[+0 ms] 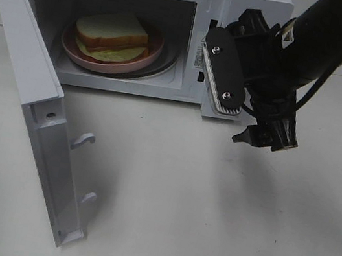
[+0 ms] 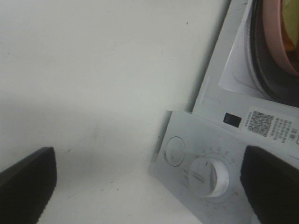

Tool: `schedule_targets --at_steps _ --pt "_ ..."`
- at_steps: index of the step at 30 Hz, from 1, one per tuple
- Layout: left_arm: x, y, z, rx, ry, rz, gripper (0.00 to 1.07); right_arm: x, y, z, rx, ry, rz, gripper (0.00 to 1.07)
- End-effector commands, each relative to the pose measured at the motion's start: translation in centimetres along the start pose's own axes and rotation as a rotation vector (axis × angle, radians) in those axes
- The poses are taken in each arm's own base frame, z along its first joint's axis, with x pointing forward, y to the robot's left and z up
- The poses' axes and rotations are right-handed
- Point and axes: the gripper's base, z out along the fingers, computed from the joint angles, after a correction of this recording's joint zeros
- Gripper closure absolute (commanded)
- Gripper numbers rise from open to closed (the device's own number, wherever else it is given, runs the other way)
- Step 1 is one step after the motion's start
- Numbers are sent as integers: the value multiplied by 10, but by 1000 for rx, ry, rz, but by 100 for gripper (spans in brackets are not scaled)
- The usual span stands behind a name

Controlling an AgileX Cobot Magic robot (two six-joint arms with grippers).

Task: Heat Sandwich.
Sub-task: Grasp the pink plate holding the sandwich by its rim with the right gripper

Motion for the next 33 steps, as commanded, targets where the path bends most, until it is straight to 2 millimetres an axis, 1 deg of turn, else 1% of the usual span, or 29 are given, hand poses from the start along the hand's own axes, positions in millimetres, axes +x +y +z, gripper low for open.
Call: schedule_targets --at_steps 1,7,15,21,24,27,33 --pt "0 0 0 2 -10 1 7 -2 -5 -3 41 -10 -5 8" --pt "0 0 0 2 -10 1 7 -14 -6 5 69 -22 -59 9" --pt "0 0 0 2 -10 2 7 -20 -7 15 80 -34 -80 11" --pt "0 0 0 2 -10 2 7 -33 -5 25 84 -57 -109 13" --pt "0 0 0 2 -10 0 7 -34 -5 30 82 -58 -110 13" --pt "0 0 0 2 -10 1 7 -36 -12 37 80 -58 -106 14" --pt "0 0 0 2 -10 1 7 -45 -23 45 91 -66 -115 14"
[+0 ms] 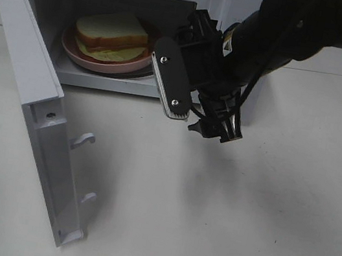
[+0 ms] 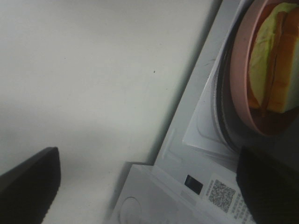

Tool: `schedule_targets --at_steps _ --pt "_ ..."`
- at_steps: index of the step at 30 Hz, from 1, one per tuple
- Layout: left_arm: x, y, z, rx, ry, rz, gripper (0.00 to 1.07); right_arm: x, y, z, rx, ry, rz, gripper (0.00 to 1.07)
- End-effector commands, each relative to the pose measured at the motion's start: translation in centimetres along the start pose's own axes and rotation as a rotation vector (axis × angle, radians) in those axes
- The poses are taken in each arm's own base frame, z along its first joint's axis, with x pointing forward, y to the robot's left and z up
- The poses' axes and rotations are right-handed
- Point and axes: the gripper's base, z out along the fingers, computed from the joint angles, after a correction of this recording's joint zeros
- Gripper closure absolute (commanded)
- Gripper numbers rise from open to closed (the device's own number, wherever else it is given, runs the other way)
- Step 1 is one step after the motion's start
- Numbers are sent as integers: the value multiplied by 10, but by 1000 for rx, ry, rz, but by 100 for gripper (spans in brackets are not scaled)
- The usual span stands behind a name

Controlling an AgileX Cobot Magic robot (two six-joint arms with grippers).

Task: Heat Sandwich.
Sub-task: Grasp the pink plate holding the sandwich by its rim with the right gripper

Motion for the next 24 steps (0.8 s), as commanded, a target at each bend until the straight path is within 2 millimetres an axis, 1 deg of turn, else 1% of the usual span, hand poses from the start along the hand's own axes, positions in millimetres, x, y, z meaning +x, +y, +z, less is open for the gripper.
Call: schedule_targets --at_steps 1,3,5,9,14,18,21,22,23,24 --pt "0 0 0 2 -10 1 7 -7 -11 8 17 -11 3 15" --pt "0 0 0 2 -10 1 7 -13 -15 12 19 -17 -6 15" --pt "0 0 0 2 -10 1 7 -13 -17 14 23 -18 -6 15" --pt "0 0 0 2 -10 1 7 -17 -30 30 33 -21 -3 17" --pt "0 0 0 2 -10 1 7 -19 -36 37 44 -24 -3 18" --pt "0 0 0 2 -10 1 7 -22 -46 56 51 -25 3 20" --pt "0 0 0 2 -10 1 7 -23 -52 61 61 -27 10 20" --pt "0 0 0 2 -10 1 7 -24 -54 65 62 -28 21 20" --pt "0 0 0 2 -10 1 7 -25 -57 73 61 -28 51 21" --pt "0 0 0 2 -10 1 7 -25 -57 73 61 -28 51 21"
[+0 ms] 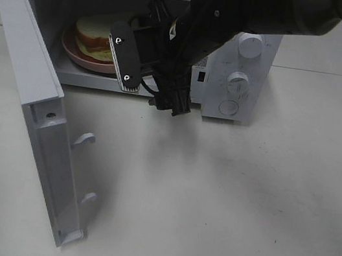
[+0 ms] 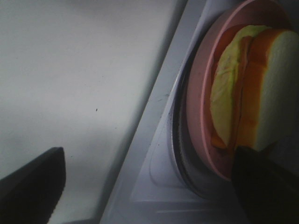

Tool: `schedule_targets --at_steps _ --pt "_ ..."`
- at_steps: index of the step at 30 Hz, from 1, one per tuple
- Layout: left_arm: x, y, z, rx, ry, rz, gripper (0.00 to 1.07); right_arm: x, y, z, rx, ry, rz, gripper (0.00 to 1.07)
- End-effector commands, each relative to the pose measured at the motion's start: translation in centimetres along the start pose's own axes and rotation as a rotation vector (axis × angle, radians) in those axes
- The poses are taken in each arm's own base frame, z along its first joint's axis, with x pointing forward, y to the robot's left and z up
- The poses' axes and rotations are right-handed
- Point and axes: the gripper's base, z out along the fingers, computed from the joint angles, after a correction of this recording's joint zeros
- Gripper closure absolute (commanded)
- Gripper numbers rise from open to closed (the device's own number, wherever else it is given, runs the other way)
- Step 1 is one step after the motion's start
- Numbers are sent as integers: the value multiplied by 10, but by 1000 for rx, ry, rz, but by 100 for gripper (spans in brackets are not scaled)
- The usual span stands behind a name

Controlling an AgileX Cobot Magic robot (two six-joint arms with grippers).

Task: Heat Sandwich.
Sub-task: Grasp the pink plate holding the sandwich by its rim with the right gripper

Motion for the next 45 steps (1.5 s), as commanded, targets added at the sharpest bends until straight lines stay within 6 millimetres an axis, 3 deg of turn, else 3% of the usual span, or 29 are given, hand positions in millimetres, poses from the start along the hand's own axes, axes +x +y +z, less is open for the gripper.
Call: schedule_targets --at_steps 1,16,30,45 --pt "0 0 0 2 -10 1 7 -4 -9 11 18 -7 55 21" --pt "0 0 0 2 -10 1 7 -9 -28 66 3 10 187 25" --pt "0 0 0 2 -10 2 7 -12 -44 86 31 12 230 29" --pt "0 0 0 2 -10 1 7 -6 -36 107 22 16 207 29"
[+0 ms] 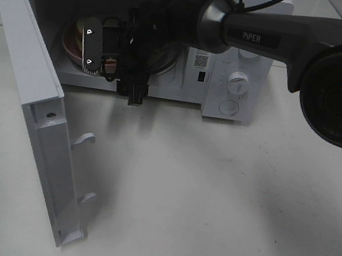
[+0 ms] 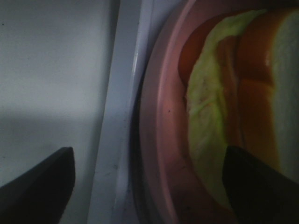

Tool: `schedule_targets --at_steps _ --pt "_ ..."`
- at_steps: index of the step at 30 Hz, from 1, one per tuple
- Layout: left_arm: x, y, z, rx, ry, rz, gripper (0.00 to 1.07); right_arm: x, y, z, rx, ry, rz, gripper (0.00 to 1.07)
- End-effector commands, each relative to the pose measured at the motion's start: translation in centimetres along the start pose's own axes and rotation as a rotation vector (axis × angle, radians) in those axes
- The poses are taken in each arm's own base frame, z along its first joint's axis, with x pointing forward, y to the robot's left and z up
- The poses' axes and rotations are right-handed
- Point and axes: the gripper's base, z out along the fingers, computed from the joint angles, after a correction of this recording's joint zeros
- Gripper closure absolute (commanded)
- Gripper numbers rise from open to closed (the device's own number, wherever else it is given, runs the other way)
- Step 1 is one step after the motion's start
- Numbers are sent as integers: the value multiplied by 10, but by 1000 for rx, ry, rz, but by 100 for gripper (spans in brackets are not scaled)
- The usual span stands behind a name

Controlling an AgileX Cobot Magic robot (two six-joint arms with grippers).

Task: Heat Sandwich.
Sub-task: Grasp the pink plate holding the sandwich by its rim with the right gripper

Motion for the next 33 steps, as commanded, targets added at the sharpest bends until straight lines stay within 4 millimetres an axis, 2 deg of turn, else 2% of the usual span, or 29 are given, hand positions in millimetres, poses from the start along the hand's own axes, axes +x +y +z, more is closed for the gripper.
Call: schedule_targets --at_steps 1,4,9,13,14,15,17,18,19,21,22,33 --pt "0 0 0 2 -10 1 7 7 1 8 2 5 -6 29" --pt "0 0 0 2 -10 1 7 12 5 18 2 -11 0 30" --pt "0 0 0 1 -10 3 7 14 8 22 -9 -12 14 33" --pt "0 0 0 1 -10 3 7 15 8 24 -4 -14 15 47" --pt "0 0 0 1 -10 3 7 15 8 24 -4 -14 15 47" --pt "0 0 0 1 -10 3 7 14 7 22 -5 -13 19 60" --pt "0 0 0 1 -10 3 7 15 7 22 -11 -10 22 77" --pt "0 0 0 1 -10 3 7 15 7 20 -17 -6 23 92" --pt "0 0 0 1 -10 3 7 15 7 20 -17 -6 23 92" --pt "0 0 0 1 -10 3 7 15 5 17 -21 -3 24 105" --pt "0 0 0 1 -10 3 7 14 5 16 -22 -3 24 107" --pt "0 0 0 1 -10 3 7 14 0 2 -51 11 26 107"
